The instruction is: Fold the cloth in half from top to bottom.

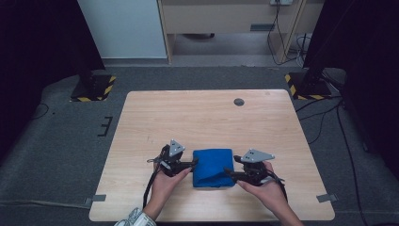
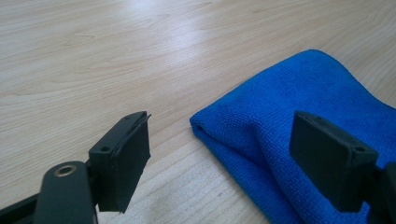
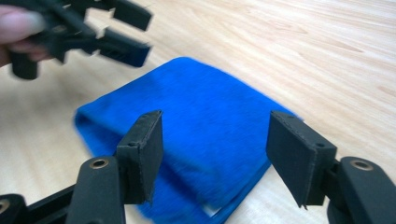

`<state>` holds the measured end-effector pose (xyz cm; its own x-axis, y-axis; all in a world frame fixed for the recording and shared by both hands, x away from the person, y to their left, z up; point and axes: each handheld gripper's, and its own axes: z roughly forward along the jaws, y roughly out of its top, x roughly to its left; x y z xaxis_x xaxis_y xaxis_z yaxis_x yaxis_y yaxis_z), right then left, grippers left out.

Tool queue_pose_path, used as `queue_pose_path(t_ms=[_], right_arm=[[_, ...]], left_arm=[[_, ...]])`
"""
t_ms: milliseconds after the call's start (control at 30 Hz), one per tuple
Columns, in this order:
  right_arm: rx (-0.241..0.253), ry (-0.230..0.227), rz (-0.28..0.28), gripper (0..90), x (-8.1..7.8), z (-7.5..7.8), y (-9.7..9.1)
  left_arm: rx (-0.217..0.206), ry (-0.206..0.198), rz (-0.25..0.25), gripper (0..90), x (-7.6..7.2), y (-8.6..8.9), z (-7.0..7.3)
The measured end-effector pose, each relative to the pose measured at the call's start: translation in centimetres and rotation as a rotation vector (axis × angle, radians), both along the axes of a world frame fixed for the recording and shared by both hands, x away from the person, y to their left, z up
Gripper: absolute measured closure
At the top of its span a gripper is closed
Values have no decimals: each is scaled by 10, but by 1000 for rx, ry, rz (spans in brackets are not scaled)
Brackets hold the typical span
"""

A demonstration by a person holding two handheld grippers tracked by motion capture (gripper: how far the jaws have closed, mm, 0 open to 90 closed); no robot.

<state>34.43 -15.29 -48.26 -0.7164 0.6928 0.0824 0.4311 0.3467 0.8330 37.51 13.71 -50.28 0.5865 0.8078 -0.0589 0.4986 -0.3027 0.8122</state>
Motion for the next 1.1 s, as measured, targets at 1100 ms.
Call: queue_pose_path(t_ms=[1100], right_arm=[[-86, -12, -56, 100, 14, -20, 6]], left_arm=[[21, -6, 73, 98, 7, 25, 3]])
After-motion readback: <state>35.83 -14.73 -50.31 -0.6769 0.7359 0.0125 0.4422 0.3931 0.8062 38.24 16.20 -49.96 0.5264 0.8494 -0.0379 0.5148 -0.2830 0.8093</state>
